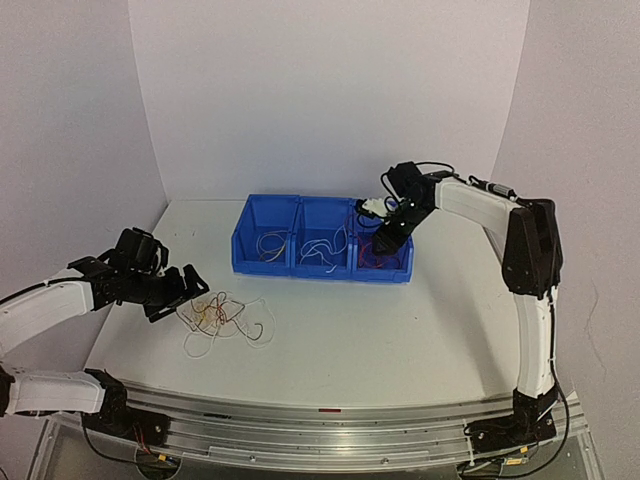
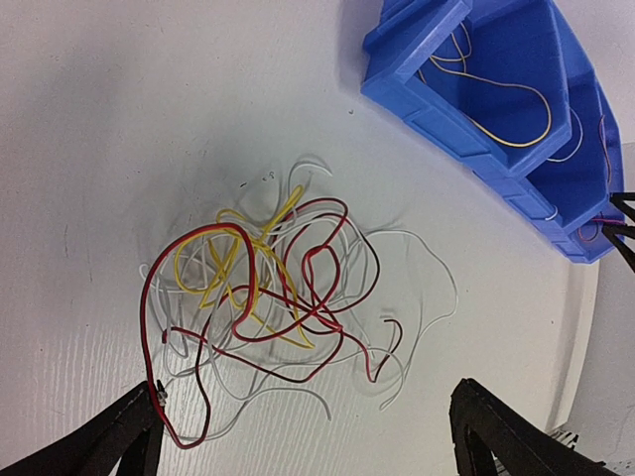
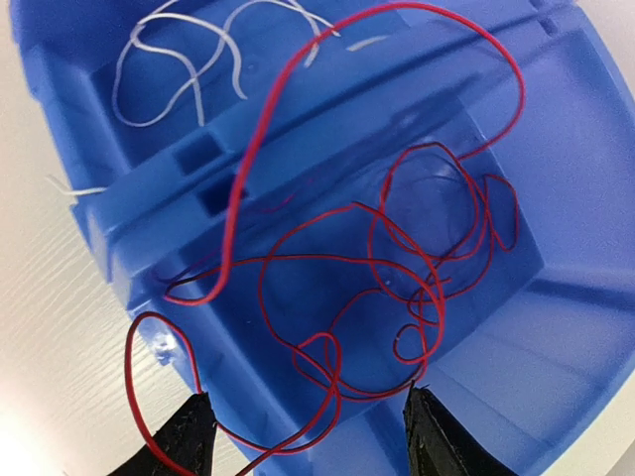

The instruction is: Untangle the cables

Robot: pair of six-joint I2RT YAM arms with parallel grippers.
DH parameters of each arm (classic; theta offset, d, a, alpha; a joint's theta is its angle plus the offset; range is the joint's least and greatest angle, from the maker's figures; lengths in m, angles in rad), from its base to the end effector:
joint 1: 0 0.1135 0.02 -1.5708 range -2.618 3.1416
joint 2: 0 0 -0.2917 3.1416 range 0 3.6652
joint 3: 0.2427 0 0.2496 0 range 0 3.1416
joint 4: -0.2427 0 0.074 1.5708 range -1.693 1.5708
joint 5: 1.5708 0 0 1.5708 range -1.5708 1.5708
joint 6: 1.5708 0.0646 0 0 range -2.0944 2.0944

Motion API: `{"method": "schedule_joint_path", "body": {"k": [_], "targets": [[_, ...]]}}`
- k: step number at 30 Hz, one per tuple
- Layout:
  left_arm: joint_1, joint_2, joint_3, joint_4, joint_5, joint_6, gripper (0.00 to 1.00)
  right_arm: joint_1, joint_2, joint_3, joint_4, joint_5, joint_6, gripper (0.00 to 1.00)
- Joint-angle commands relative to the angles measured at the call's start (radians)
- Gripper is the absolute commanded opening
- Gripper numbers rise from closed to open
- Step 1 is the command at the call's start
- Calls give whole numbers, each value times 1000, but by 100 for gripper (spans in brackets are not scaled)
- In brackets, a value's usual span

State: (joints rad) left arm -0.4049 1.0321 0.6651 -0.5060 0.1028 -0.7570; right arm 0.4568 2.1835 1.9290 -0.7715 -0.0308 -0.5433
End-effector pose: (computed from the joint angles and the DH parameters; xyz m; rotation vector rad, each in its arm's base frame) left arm 0.1875 -0.0876 0.2270 -0.3986 2.5126 -0.6172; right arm 0.4561 0.2264 0.2307 -1.2545 2.2728 0.0086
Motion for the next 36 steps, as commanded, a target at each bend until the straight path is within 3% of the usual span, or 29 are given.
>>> {"method": "schedule_joint_path", "body": {"k": [1, 9, 18, 27, 31, 36], "targets": [[-2, -15, 3, 0, 1, 5, 100, 0, -87, -9, -52, -175, -175, 62], [-2, -32, -4, -8, 0, 7, 100, 0, -146, -57, -161, -255, -322, 63], [-2, -31, -7, -8, 0, 4, 100, 1, -166, -89, -235, -182, -418, 62], [-2, -3, -12, 19, 7, 3, 100, -6, 7, 236, -227, -60, -87, 46], [-2, -10, -22, 25, 9, 0, 100, -7, 16, 262, -218, -62, -15, 46], [-2, -24, -37, 37, 9, -11, 100, 1, -55, 189, -207, -33, 302, 47]]}}
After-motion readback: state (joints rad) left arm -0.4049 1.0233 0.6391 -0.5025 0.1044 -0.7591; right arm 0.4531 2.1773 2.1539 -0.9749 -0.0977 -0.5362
